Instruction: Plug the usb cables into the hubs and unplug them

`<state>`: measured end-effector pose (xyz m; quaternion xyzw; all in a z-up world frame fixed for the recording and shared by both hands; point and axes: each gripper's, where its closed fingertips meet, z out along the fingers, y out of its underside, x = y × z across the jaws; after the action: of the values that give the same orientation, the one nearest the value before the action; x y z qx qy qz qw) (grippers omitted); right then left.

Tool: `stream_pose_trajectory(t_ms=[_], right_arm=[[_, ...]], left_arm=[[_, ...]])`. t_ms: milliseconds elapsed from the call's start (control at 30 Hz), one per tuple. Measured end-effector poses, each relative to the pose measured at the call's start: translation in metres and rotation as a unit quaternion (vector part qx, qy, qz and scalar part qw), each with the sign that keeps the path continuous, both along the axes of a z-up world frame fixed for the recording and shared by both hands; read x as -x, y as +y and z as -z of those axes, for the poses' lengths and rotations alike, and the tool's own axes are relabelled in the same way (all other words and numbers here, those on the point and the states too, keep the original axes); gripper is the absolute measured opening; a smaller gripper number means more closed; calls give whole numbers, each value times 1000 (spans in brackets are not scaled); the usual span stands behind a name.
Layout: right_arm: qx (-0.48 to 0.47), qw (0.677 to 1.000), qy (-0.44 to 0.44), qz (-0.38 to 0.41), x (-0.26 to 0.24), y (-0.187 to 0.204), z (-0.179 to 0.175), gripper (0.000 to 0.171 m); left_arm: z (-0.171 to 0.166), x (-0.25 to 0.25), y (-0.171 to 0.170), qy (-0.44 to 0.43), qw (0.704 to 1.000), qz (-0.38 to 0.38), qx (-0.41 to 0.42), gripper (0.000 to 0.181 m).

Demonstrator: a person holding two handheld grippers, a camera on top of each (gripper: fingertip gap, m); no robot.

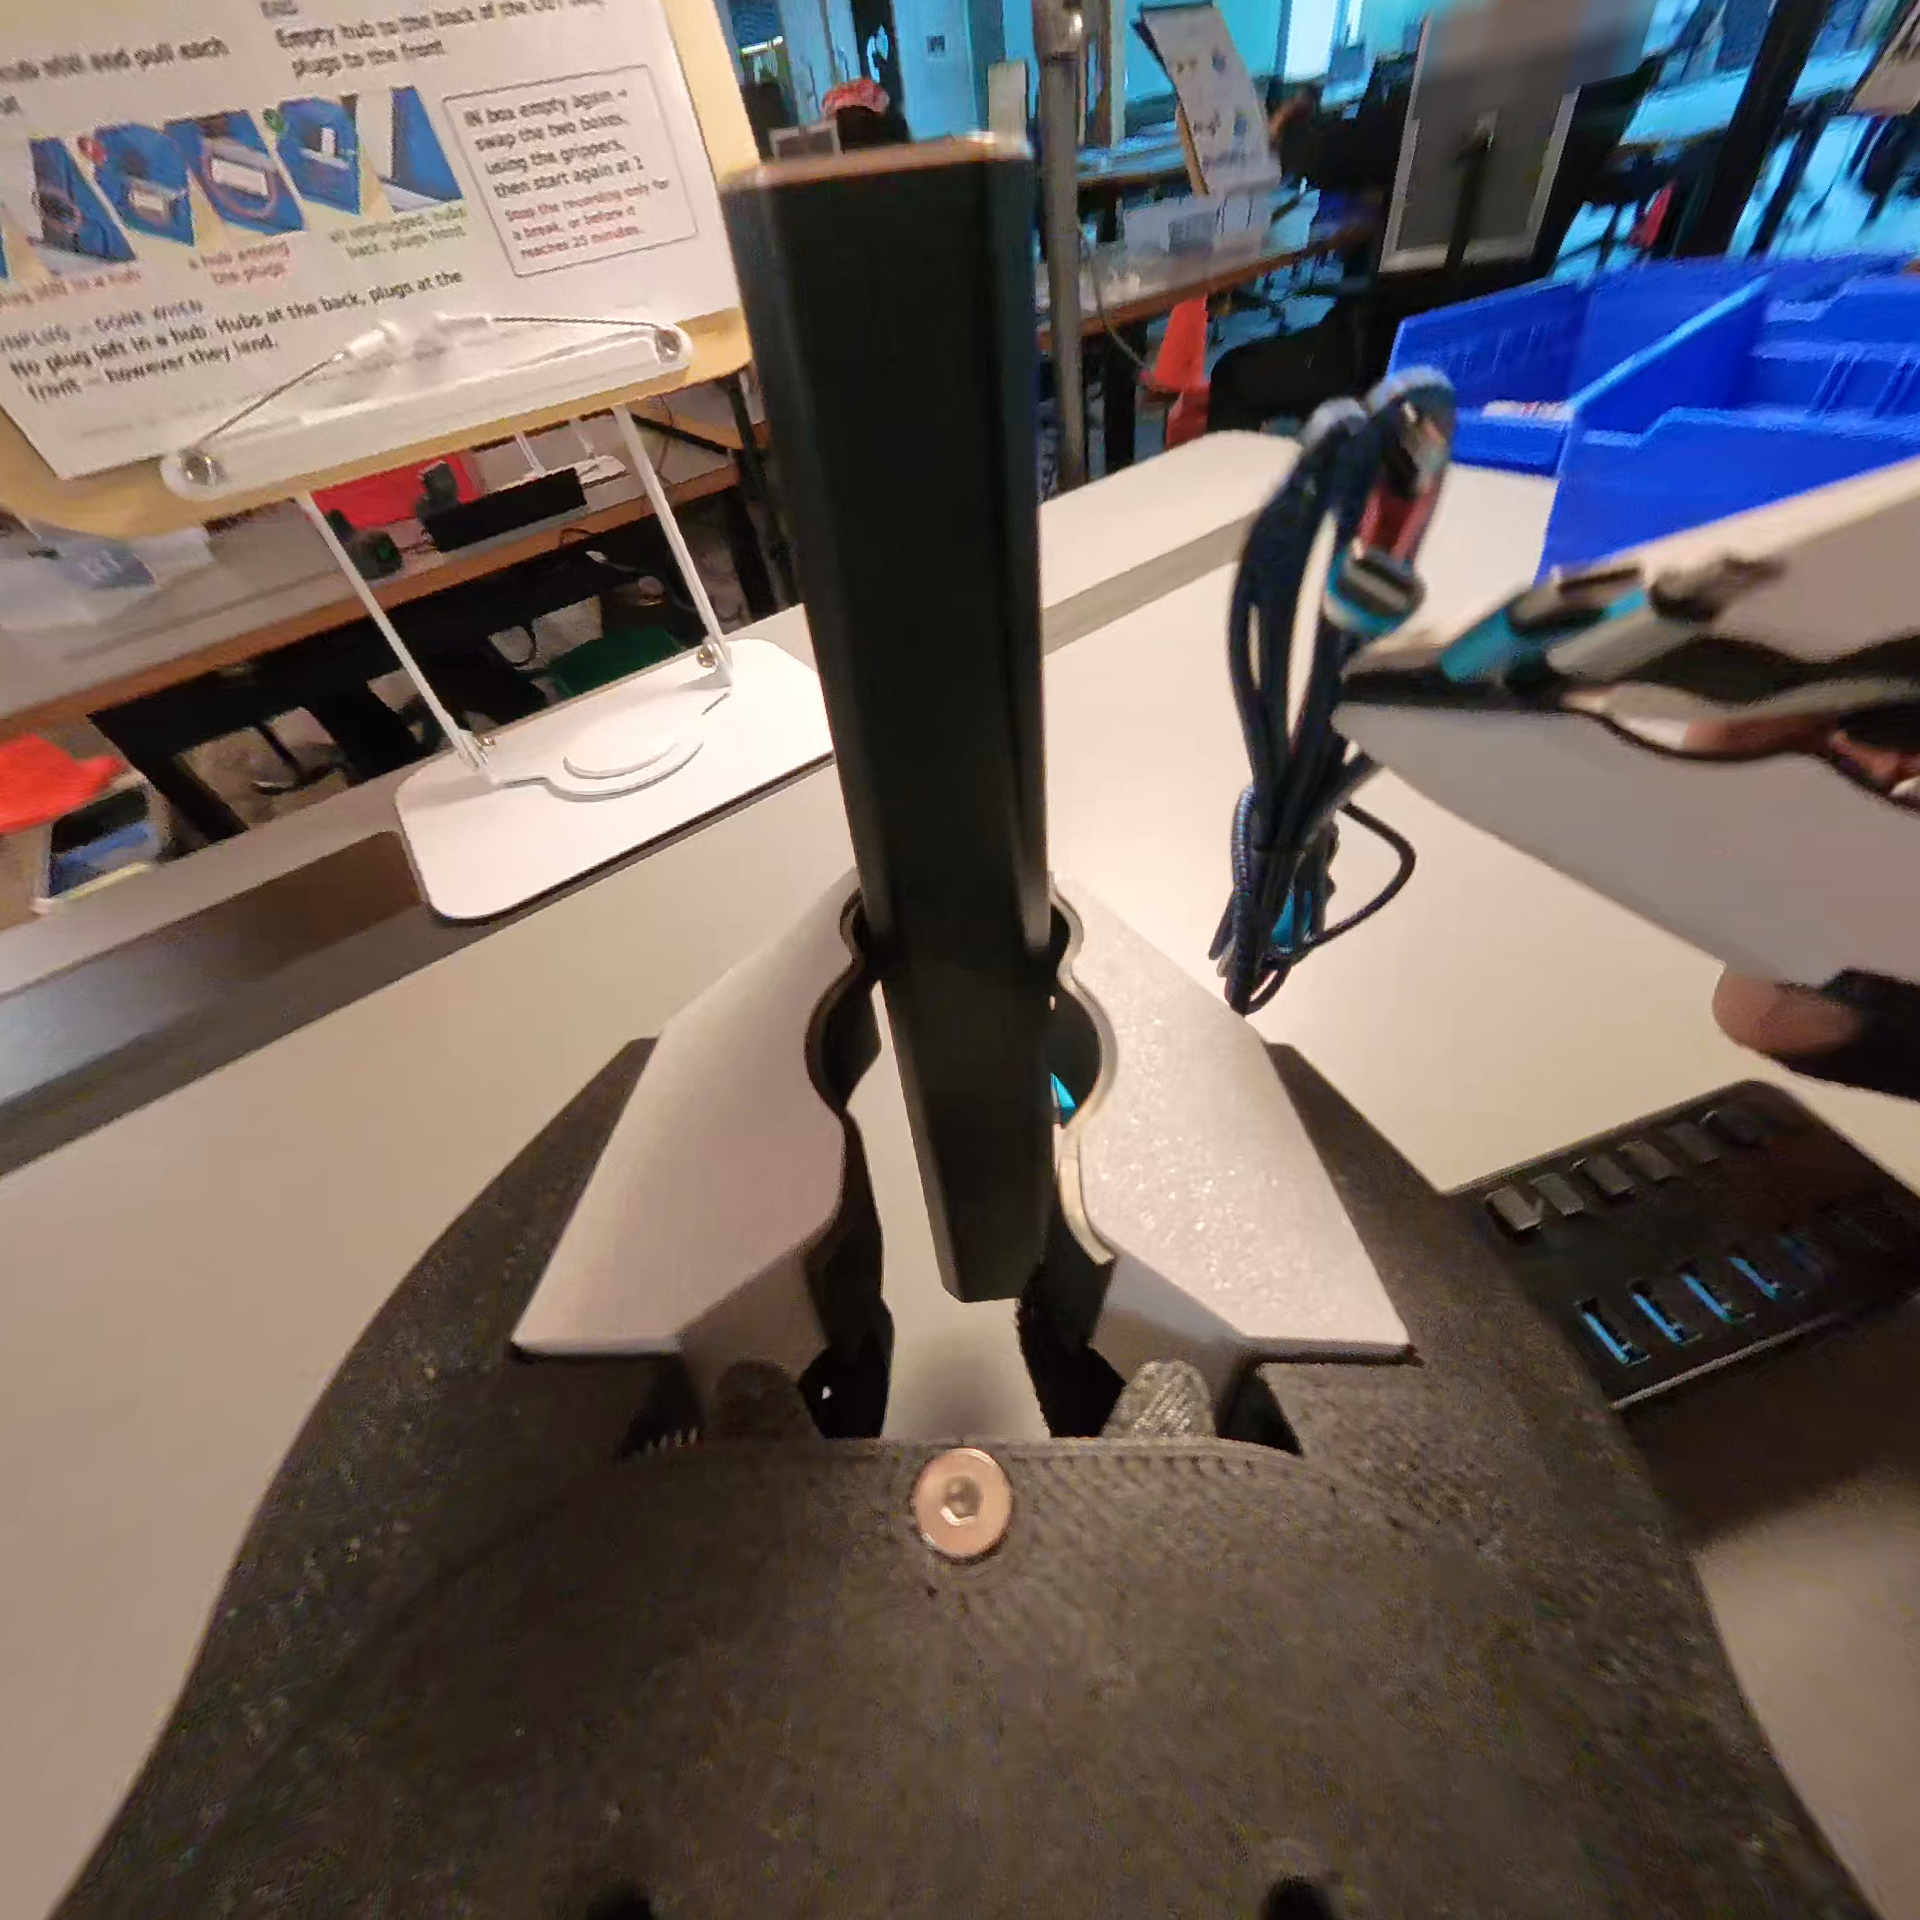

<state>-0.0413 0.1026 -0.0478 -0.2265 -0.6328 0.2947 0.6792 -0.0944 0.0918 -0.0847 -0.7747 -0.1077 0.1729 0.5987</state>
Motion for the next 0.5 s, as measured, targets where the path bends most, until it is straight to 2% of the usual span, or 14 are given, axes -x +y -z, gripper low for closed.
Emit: stream_pose_trajectory(t_ms=[100,200,500], right_arm=[[20,1000,4,11,1,3,-4,3],[34,999,5,6,3,0,-6,3],[54,998,0,-14,-1,4,-10,4]], left_arm=[[6,-6,4,32,999,0,28,29],[11,-12,9,25,999,13,35,29],[13,-7,7,-77,996,36,-10,29]])
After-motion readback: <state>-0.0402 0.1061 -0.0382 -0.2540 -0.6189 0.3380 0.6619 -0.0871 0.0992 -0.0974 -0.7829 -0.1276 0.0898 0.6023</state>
